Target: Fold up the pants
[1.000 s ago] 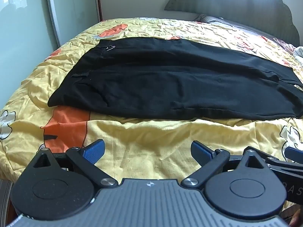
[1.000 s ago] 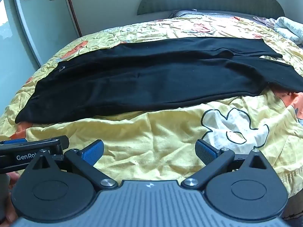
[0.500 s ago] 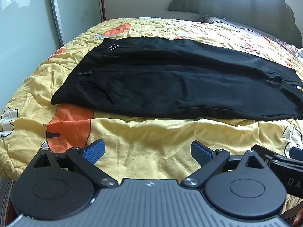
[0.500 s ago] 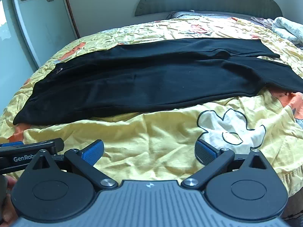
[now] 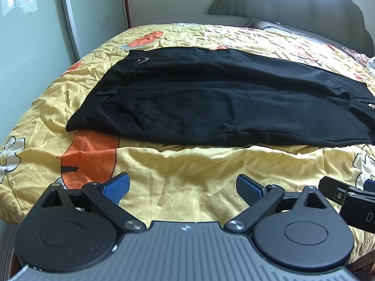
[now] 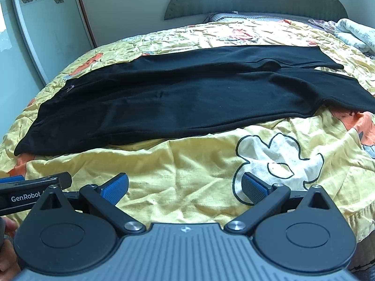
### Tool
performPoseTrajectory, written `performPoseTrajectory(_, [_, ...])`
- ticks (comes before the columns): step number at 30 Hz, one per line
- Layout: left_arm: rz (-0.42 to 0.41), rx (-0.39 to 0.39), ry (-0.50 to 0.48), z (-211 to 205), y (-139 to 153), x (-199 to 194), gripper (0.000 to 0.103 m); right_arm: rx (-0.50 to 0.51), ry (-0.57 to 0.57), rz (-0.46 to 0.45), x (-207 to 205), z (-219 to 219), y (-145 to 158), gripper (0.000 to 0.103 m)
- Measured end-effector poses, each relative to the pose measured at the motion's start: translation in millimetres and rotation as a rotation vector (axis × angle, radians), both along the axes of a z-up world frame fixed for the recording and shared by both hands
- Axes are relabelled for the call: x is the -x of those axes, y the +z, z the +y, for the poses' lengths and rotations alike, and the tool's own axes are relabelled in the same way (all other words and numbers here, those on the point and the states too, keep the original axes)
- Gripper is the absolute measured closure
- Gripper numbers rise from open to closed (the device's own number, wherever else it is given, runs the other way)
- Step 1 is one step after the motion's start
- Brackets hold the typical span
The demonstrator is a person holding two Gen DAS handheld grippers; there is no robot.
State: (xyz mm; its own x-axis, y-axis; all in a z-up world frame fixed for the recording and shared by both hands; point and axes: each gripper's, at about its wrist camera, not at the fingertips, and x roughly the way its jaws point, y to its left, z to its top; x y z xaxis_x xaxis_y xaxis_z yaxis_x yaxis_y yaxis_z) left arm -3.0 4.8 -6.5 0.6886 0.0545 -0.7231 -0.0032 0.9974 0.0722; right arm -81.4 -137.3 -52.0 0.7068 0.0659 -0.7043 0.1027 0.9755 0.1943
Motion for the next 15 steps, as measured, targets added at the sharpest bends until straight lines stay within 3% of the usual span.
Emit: performPoseTrajectory(15, [-0.002, -0.002, -0.002, 0.3, -1.1, 0.5, 0.005, -0.002, 0.006, 0.000, -0.5, 1.2, 0.6, 0.000])
